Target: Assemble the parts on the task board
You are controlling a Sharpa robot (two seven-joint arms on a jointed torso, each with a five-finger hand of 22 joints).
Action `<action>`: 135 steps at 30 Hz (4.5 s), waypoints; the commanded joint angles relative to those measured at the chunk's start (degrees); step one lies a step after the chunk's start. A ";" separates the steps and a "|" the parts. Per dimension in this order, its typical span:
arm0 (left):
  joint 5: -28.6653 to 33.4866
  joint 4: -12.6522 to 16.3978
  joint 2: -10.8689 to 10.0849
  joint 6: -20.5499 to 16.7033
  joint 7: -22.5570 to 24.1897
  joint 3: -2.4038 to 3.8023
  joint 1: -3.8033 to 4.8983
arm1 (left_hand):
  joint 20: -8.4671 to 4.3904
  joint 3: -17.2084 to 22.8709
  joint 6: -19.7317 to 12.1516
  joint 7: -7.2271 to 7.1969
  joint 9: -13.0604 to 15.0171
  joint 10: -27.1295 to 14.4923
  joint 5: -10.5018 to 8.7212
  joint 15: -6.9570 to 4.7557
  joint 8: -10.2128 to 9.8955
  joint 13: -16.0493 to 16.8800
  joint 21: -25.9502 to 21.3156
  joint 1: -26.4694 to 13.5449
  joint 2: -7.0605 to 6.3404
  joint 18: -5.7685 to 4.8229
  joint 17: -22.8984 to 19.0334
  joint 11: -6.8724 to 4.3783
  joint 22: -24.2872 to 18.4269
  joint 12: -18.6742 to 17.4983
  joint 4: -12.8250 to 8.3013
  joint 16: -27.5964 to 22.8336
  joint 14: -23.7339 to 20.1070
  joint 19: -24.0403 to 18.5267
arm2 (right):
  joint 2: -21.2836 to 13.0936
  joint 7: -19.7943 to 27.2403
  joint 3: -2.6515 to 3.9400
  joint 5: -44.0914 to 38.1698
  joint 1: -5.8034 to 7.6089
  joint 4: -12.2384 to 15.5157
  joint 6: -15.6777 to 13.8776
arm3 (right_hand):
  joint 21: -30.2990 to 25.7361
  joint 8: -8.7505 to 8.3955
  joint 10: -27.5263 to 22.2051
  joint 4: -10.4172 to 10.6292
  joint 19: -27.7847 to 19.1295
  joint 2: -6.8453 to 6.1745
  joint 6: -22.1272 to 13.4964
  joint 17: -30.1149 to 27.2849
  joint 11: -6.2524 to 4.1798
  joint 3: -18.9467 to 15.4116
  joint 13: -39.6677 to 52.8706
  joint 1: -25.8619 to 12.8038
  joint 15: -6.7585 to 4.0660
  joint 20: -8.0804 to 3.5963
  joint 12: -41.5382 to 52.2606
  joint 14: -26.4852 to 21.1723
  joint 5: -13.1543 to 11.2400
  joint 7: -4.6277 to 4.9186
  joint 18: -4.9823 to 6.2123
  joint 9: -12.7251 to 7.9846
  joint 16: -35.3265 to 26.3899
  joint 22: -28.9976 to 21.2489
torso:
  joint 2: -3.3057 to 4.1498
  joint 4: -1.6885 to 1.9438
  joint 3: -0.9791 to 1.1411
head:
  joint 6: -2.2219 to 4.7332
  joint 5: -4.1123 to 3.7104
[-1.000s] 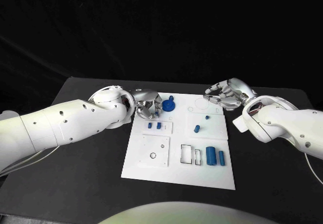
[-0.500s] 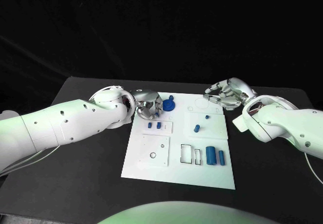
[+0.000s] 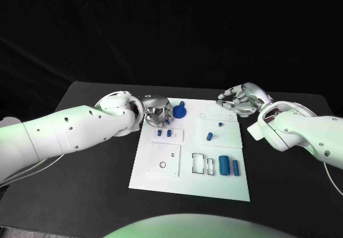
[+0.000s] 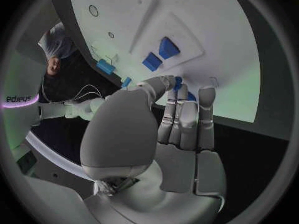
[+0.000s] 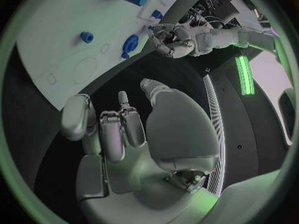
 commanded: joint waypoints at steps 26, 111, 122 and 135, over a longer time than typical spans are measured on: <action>0.70 -0.54 0.71 1.70 0.73 -0.53 -0.18 | 0.18 -0.70 0.28 0.09 0.24 1.26 -0.35 0.09 -0.55 -0.12 -0.66 -0.34 0.56 -1.04 0.52 -0.87 -0.51 -0.63 0.07 0.03 0.46 -0.19 | 0.07 0.42 0.01 -0.15 -0.08 -0.08 0.04 | -0.34 0.22 -0.39 0.34 -0.33 0.52 -0.36 6.89 0.02 0.07 4.60 0.23 -0.02 -0.06 -0.28 4.06 0.17 -0.04 1.12 -0.10 -0.34 -0.01 | 0.02 0.00 0.01 | -0.18 -0.10; 59.71 4.47 -10.56 -12.91 12.80 3.06 -0.06 | 1.78 -1.31 -2.58 2.38 1.50 -4.57 -0.08 2.11 -6.57 -4.74 -11.26 -1.64 0.42 0.01 -29.37 1.72 -11.47 -3.01 2.96 -14.85 -15.05 -6.48 | -0.08 -3.16 -0.01 -35.93 -0.25 -2.76 15.06 | -18.52 3.82 -25.27 -7.97 -8.11 -6.17 0.65 -14.14 1.80 8.50 -58.65 8.46 1.22 0.81 -65.86 -1.50 0.01 0.55 4.22 -0.74 -12.51 -12.63 | -0.36 0.26 0.05 | 1.09 -1.31; 61.72 5.21 -11.93 -11.95 13.36 2.57 -0.22 | 1.70 -1.36 -2.56 2.37 1.50 -4.53 -0.05 2.07 -6.64 -4.72 -11.46 -1.85 0.66 -0.01 -29.54 1.67 -11.63 -2.81 3.05 -15.17 -15.02 -6.44 | -0.15 -6.28 -0.07 -43.92 -1.01 -0.35 19.00 | -11.09 3.58 -22.84 -7.88 -3.53 -6.16 1.99 -8.55 1.36 6.87 -61.15 7.02 0.83 0.32 -66.71 1.11 0.03 0.15 2.78 -1.29 -8.71 -6.59 | -0.34 0.21 0.01 | 1.83 -4.25; 61.86 5.38 -12.32 -12.07 13.61 2.43 -0.25 | 1.70 -1.40 -2.64 2.41 1.48 -4.72 -0.03 2.10 -6.73 -4.75 -11.62 -2.03 0.73 -0.03 -29.63 1.72 -11.74 -2.81 3.16 -15.37 -15.07 -6.47 | -0.08 -8.77 -0.11 -47.75 -1.75 0.60 17.87 | -10.61 3.79 -22.90 -7.62 -3.24 -5.12 4.03 -9.09 1.41 6.01 -63.29 7.39 0.91 0.44 -68.04 0.97 0.26 0.06 2.70 -1.64 -8.89 -5.94 | -0.20 0.24 0.06 | 2.07 -5.71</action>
